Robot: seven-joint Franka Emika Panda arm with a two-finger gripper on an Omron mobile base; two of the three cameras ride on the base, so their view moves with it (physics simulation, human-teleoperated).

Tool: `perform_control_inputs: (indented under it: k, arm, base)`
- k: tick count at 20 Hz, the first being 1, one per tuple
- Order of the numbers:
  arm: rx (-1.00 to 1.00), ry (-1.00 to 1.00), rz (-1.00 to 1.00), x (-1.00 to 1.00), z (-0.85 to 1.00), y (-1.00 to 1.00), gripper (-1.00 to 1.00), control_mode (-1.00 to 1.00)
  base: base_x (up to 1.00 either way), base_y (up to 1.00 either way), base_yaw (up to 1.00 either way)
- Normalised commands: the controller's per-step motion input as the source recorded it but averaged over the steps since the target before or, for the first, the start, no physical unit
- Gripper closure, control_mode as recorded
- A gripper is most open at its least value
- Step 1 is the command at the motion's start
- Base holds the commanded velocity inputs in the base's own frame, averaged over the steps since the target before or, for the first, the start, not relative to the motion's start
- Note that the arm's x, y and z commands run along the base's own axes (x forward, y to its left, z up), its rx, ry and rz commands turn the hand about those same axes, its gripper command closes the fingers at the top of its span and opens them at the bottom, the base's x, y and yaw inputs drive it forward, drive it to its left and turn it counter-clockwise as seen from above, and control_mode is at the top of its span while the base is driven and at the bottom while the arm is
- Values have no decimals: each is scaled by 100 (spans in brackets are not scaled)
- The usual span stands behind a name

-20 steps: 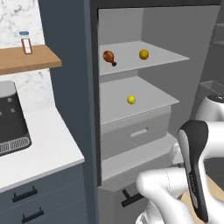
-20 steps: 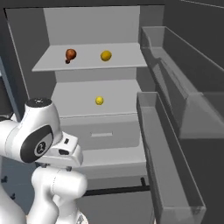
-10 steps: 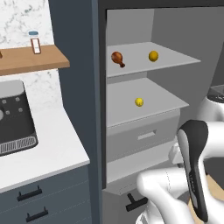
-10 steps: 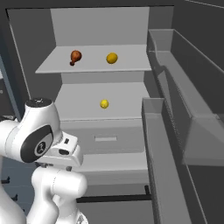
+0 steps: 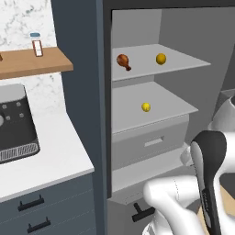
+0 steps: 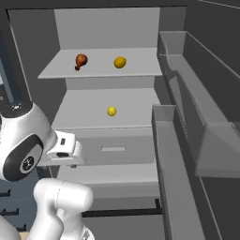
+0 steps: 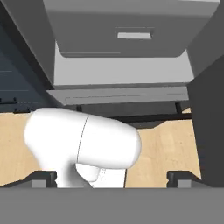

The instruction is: Place one lemon and one chicken drumstick in each tupperware on the nearby counter, to pack two identical lunches.

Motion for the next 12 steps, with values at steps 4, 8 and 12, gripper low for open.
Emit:
perform_control_inputs:
  k: [4, 8, 12]
  arm:
    - [-2, -38, 13, 88, 46, -10, -100, -100]
    - [12, -26, 6, 100, 33, -23, -100, -100]
    - [24, -6, -2, 100, 30, -21, -100, -100]
  base:
    - [0, 0, 0]
    - [0, 0, 0]
    - [0, 0, 0]
